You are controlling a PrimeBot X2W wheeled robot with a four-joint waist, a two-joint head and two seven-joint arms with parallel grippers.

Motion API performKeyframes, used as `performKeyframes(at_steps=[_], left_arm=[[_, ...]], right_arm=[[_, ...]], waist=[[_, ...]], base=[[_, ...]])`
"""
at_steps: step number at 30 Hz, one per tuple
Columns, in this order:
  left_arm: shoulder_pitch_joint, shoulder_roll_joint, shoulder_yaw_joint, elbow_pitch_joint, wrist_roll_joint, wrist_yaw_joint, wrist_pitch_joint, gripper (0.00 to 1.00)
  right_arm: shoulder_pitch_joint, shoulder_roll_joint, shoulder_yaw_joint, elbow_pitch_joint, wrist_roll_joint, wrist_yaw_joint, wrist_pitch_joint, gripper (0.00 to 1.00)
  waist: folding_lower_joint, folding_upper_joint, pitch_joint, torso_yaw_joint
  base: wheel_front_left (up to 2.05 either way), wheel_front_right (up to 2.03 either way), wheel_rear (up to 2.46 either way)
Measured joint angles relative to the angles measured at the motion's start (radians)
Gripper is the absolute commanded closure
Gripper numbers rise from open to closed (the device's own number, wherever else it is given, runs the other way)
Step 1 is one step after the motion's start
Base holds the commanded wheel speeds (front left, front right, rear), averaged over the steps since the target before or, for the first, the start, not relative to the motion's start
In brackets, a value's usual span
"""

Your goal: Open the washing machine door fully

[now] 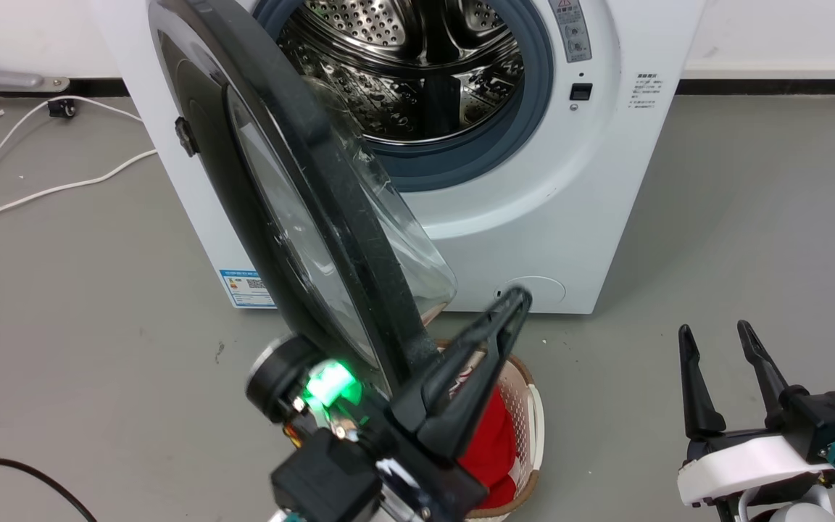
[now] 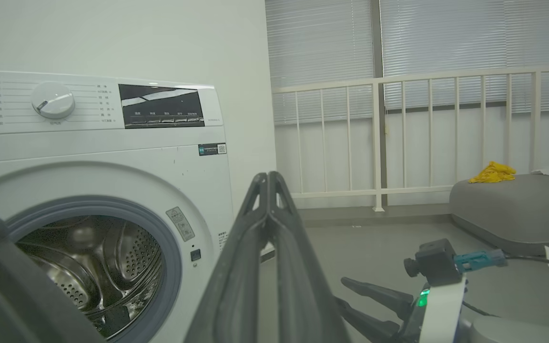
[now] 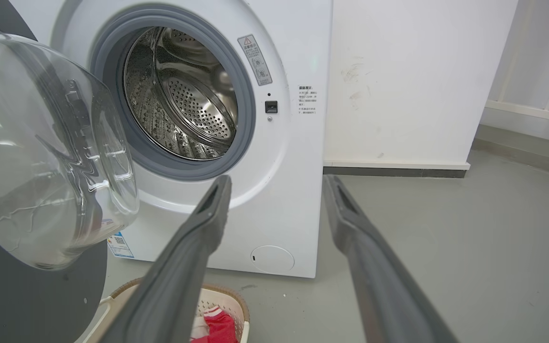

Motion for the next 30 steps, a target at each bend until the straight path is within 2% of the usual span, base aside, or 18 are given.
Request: performKeyframes(at_steps=[7,12,19,30], left_arm=[[0.116,0.044,-0.106,0.051,-0.043,0.0,0.11,1.0],[0.161,0.078,-0.147,0.116,-0.05,0.0,0.135,1.0],[0.182,0.076,-0.144,0.235,-0.026,0.035,0.09,1.0],[0.077,0.012,-0.069,0.423,-0.026,0.096,-0.022,1.0]], right_arm=[[0.005,0.0,-0.007,0.003,0.001,0.0,0.0,0.0],[0.008,0.0,-0.004,0.008,0.001,0.0,0.0,0.0],[0.007,0.0,0.005,0.013,0.006,0.0,0.001,0.0],[-0.006,0.0,0.018,0.024,0.017,0.0,0.004,0.0]], waist=[[0.0,0.0,-0.007,0.019],[0.0,0.0,-0.005,0.027],[0.0,0.0,-0.001,0.02],[0.0,0.0,0.024,-0.003]], base=[[0.0,0.0,0.0],[0.0,0.0,0.0],[0.0,0.0,0.0],[0.0,0.0,0.0]])
